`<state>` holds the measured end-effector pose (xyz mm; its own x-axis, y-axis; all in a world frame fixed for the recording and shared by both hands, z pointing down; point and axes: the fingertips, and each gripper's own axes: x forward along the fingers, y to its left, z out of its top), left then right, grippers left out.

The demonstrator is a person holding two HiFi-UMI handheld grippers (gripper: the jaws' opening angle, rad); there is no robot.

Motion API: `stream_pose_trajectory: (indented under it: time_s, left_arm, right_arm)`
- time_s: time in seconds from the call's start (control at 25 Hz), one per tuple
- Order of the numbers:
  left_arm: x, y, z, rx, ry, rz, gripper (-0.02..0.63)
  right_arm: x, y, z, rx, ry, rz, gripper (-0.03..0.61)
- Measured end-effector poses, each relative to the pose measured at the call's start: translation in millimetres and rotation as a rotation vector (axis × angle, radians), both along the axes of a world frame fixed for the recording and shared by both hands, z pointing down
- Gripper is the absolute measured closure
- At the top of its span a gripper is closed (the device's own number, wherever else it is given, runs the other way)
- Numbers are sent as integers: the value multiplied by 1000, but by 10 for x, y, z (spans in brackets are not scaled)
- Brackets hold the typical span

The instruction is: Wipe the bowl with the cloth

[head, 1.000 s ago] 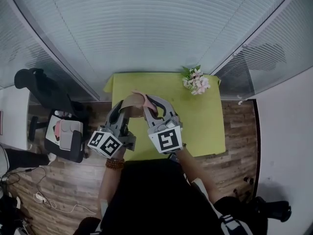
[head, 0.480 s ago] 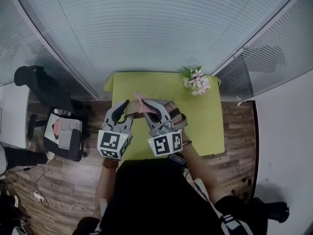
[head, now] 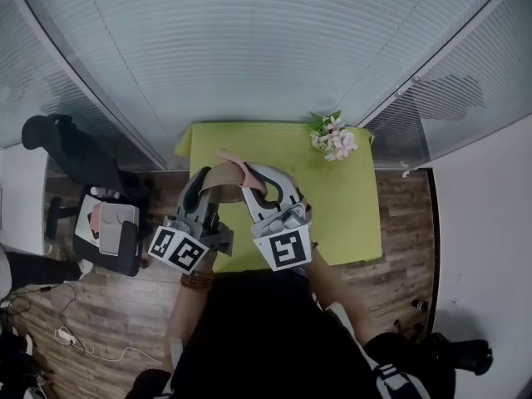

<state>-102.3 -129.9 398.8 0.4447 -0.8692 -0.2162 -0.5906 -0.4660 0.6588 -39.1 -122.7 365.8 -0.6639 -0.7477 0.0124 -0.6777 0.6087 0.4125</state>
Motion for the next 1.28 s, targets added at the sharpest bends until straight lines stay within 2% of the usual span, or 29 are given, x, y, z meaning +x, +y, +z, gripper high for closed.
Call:
stream_pose_trajectory:
  time_s: [0.08, 0.12, 0.16, 0.2, 0.24, 0.28, 0.36, 0.4, 0.44, 0.48, 0.52, 0.6, 0.72, 0.88, 1.0, 1.16, 1.2, 1.24, 1.28]
  left_arm:
    - [31, -11, 43, -17, 46, 24, 541]
    - [66, -16, 85, -26, 31, 45, 540]
    - [119, -17, 131, -29, -14, 78, 535]
    - [185, -10, 169, -20, -99, 117, 528]
    - [253, 7, 193, 4, -228, 148, 525]
    - [309, 26, 202, 39, -399, 158, 525]
    - [380, 33, 190, 120, -771, 126, 526]
    - [404, 24, 188, 145, -916, 108, 534]
    - [427, 20, 206, 151, -1013, 103, 540]
    - [446, 21, 234, 142, -1063, 106, 557]
    - [460, 23, 254, 131, -1074, 109, 560]
    - [468, 23, 236, 121, -1045, 100, 561]
    - [447, 8, 124, 122, -967, 59, 563]
    - [324, -10, -35, 86, -732, 15, 563]
    - [236, 4, -189, 106, -607, -41, 563]
    - [145, 22, -283, 95, -389, -72, 555]
    - [148, 12, -242, 86, -377, -61, 554]
    - [174, -5, -174, 78, -405, -37, 548]
    - [220, -24, -90, 73, -465, -2, 545]
  right_arm:
    - [41, -31, -43, -56, -167, -7, 555]
    - [68, -49, -25, -79, -209, -10, 552]
    - [102, -64, 36, -90, -184, -10, 552]
    - [140, -73, 126, -92, -109, -4, 552]
    - [174, -72, 213, -84, -16, 9, 554]
    - [192, -58, 275, -62, 66, 21, 557]
    - [170, -12, 317, 32, 192, 33, 561]
    - [146, 12, 331, 89, 251, 36, 561]
    - [127, 33, 349, 136, 305, 39, 561]
    - [118, 45, 366, 167, 346, 43, 561]
    - [118, 50, 376, 182, 370, 47, 561]
    - [125, 45, 374, 181, 372, 51, 561]
    - [144, 18, 322, 119, 277, 54, 561]
    - [191, -43, 193, -19, 29, 52, 558]
    - [225, -85, 25, -97, -246, 42, 560]
    - [270, -91, 84, -254, -383, 17, 558]
    - [276, -106, 119, -283, -394, 16, 558]
    - [287, -130, 174, -300, -377, 22, 558]
    - [303, -157, 242, -301, -330, 31, 558]
